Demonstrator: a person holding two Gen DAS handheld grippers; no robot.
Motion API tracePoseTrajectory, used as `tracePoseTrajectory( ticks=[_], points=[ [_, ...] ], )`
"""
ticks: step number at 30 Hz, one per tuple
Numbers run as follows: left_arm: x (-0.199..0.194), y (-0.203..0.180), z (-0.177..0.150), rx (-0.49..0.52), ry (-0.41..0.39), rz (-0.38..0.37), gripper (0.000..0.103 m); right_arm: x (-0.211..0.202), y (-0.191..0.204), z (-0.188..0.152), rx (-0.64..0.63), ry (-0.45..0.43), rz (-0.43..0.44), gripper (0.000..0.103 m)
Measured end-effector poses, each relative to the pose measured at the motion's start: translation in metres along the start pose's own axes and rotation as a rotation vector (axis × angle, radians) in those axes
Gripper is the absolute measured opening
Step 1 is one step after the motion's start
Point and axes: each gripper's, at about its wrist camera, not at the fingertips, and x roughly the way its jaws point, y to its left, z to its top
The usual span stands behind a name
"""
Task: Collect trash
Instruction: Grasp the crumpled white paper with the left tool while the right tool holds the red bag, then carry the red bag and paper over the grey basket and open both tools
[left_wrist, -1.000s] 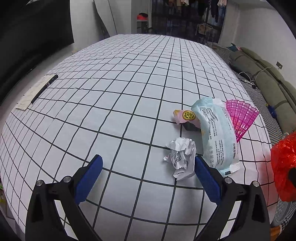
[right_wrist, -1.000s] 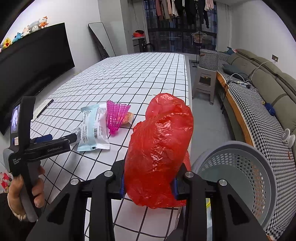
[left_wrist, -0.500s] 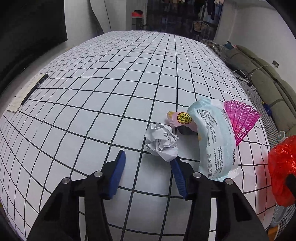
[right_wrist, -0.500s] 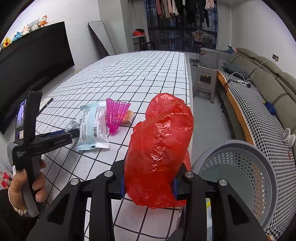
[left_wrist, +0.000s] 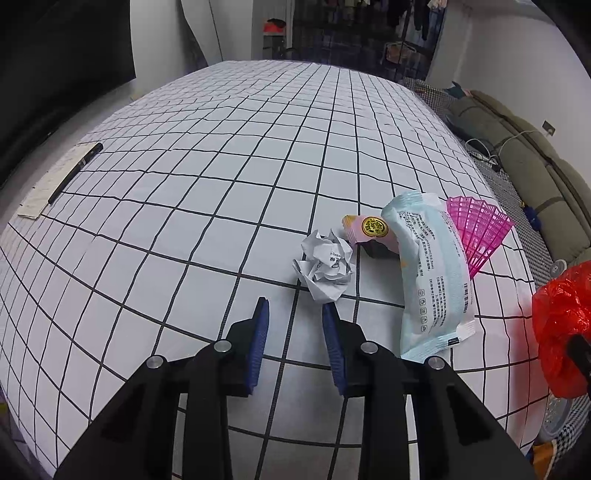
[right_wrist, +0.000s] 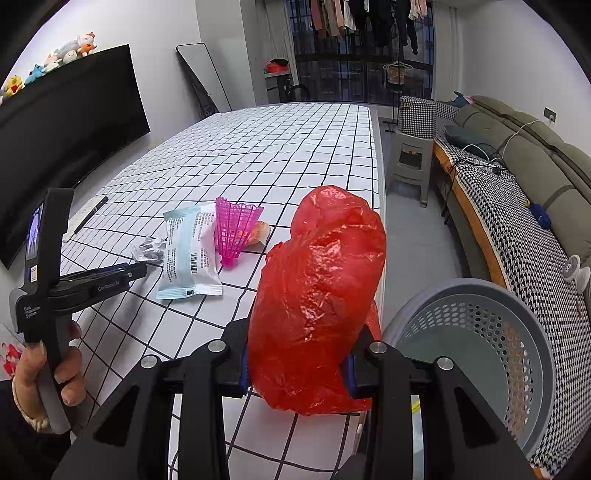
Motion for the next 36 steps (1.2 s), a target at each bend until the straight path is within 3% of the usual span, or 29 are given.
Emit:
tracePoseTrajectory(
  ticks=[2, 4, 6, 26, 30, 36],
  points=[
    [-0.002, -0.002, -0.001, -0.001, 0.002, -0.005, 0.032, 0.0, 0.001, 0.0, 0.0, -0.001, 0.002, 0.035],
    [-0.005, -0.003, -0.003, -0.001, -0.005, -0.009, 0.052, 0.0, 0.001, 0.0, 0.0, 0.0, 0.002, 0.035],
    [-0.01, -0.006, -0.005, 0.002, -0.019, -0.009, 0.057, 0.0, 0.0, 0.0, 0.002, 0.0, 0.003, 0.035],
    [0.017, -0.018, 0.021, 0.019, 0.018, 0.005, 0.057, 0.003, -0.006, 0.001, 0.016, 0.007, 0.009, 0.035],
    [0.017, -0.018, 0.021, 0.021, 0.025, -0.009, 0.033, 0.004, -0.007, 0.001, 0.021, 0.009, 0.01, 0.035],
    [0.007, -0.019, 0.015, 0.025, 0.007, -0.011, 0.033, 0.004, -0.007, 0.002, 0.022, 0.009, 0.011, 0.035]
  ],
)
